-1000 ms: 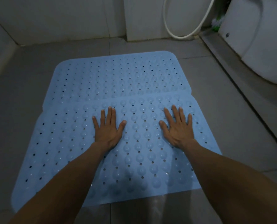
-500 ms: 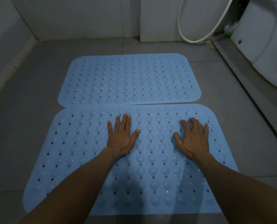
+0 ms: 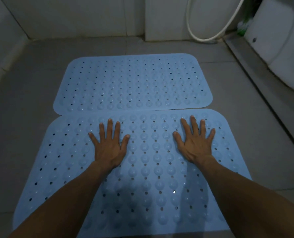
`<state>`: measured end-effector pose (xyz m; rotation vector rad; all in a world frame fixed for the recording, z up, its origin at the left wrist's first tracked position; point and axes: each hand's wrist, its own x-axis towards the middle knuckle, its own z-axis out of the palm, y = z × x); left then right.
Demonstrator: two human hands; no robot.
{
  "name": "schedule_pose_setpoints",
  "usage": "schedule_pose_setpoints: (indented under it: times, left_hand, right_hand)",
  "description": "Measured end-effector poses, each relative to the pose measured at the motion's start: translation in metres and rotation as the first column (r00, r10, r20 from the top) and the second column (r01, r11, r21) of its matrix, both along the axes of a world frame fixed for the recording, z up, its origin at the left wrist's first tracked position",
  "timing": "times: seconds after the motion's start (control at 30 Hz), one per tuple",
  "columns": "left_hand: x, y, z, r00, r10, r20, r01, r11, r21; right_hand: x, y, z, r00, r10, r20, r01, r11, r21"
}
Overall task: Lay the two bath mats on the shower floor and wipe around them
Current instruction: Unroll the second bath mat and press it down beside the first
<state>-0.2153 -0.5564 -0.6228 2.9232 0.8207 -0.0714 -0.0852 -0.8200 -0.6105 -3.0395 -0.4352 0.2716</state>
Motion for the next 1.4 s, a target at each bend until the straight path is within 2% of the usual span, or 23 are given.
schedule_pose_setpoints:
  times: [0.43,0.8,0.97,1.1,1.2,1.3,1.4]
  left_hand:
    - [-0.004,0.003,0.004,1.0,0.015,-0.004,-0.015,1.0,-0.025]
    - [-0.008,0.006,0.001,1.0,0.024,-0.019,-0.023,1.0,0.012]
    - [-0.006,0.008,0.003,0.998,0.023,-0.064,-0.023,1.0,0.001]
    - [-0.008,0.013,0.01,1.0,-0.009,-0.021,0.007,0.996,-0.088]
    - [-0.02,0.031,0.017,0.995,-0.079,0.058,0.081,0.996,-0.043]
    - [-0.03,0.066,0.02,0.994,-0.061,0.094,0.064,0.998,-0.031]
    - [-0.036,0.1,0.017,0.997,-0.052,0.056,0.054,0.998,-0.037]
  right_hand:
    - [0.0,0.007,0.004,0.999,0.02,-0.027,-0.02,1.0,0.001]
    - [-0.002,0.013,0.003,0.999,0.033,-0.018,-0.032,0.999,0.005]
    - [-0.002,0.017,0.005,0.99,0.104,0.096,-0.102,0.994,-0.03]
    - [-0.007,0.052,0.011,0.977,0.156,0.144,-0.168,0.983,0.076]
    - [-0.024,0.098,0.015,0.95,0.273,0.151,-0.296,0.943,0.155]
    - [-0.044,0.145,0.017,0.92,0.375,0.111,-0.39,0.898,0.203]
    - [-0.064,0.185,0.017,0.906,0.42,0.051,-0.42,0.876,0.239]
